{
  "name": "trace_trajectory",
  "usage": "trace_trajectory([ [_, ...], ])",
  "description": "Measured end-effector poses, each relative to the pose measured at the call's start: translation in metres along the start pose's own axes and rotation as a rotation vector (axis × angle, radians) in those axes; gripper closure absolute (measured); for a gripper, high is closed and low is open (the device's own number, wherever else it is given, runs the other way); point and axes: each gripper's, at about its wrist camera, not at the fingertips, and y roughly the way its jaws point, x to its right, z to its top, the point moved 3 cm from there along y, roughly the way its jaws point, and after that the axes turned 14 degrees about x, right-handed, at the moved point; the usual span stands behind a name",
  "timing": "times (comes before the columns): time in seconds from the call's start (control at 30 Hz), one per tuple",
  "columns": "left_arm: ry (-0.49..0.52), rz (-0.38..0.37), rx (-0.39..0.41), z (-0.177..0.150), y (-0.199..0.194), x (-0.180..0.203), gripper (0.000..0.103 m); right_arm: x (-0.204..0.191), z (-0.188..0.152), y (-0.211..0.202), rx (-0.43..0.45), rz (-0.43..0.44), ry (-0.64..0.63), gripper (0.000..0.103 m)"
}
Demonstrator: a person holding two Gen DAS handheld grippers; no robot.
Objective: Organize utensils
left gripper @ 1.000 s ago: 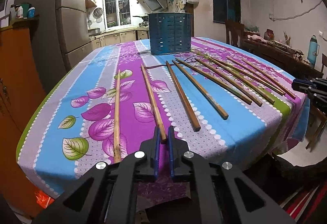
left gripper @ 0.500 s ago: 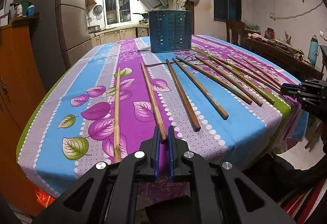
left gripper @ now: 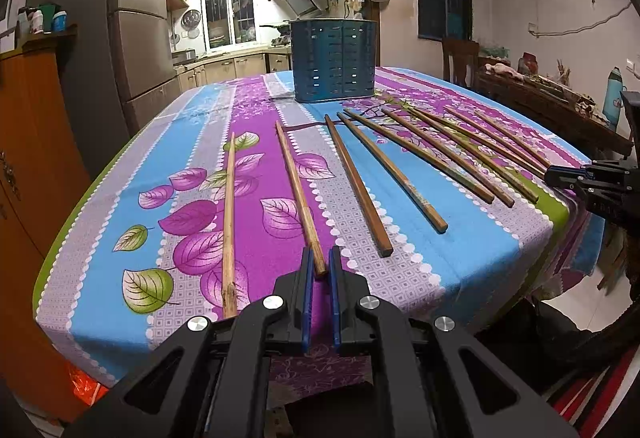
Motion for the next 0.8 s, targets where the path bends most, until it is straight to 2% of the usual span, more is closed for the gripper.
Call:
trace_trajectory([
  [0.13,0.005,0.012,0.011,-0.001,-0.001,0.002,0.094,0.001,0.001,-0.004,0.016,0.003,0.068,0.098],
  [0.3,0.009,0.036,0.034,0.002,-0.005,0.002,0.095,0.001,0.014,-0.017,0.073,-0.017,0.085,0.098],
  [0.57,-0.001,0.049,0.090,0.024,-0.020,-0.003,0.095,0.001,0.037,-0.036,0.151,-0.018,0.071,0.098],
  [0.8,0.005,0.049,0.143,0.046,-0.030,-0.001,0.095,0.008,0.067,-0.055,0.256,-0.032,0.066,0.098],
])
